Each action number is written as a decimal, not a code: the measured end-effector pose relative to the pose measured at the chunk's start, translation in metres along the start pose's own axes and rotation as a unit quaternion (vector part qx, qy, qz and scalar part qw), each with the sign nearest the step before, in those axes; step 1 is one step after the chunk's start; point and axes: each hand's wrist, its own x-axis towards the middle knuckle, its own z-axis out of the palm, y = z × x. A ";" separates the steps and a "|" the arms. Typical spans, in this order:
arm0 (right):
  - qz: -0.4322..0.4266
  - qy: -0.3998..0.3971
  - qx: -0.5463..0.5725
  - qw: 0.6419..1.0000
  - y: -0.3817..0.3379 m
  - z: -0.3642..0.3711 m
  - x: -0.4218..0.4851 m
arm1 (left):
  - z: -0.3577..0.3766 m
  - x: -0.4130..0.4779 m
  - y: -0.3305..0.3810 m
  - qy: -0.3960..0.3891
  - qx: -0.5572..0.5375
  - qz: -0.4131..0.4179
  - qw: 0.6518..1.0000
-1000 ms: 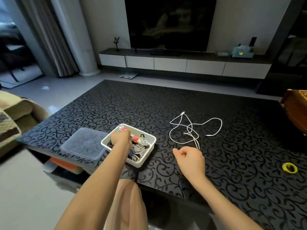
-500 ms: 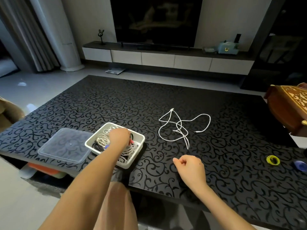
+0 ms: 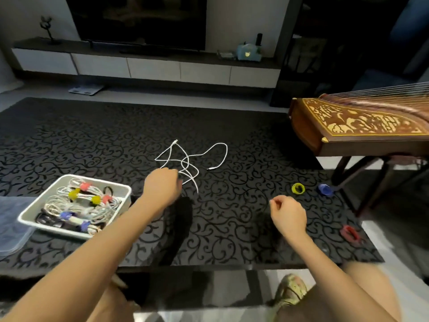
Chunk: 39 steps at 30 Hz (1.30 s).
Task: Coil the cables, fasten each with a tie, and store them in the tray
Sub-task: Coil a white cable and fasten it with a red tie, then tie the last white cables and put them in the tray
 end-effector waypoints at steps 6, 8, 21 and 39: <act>-0.024 -0.043 0.033 0.998 0.018 0.006 -0.003 | 0.038 0.013 0.023 -0.127 0.013 -0.039 0.991; -0.055 -0.051 0.062 0.995 0.004 0.011 -0.008 | 0.043 0.011 0.021 -0.115 0.049 -0.005 0.992; -0.234 -0.196 0.014 0.952 -0.099 0.044 -0.022 | 0.057 -0.054 0.012 -0.127 0.014 0.258 0.958; -0.128 -0.146 -0.155 0.969 -0.062 -0.101 0.032 | -0.105 -0.050 -0.005 -0.023 -0.407 0.070 0.910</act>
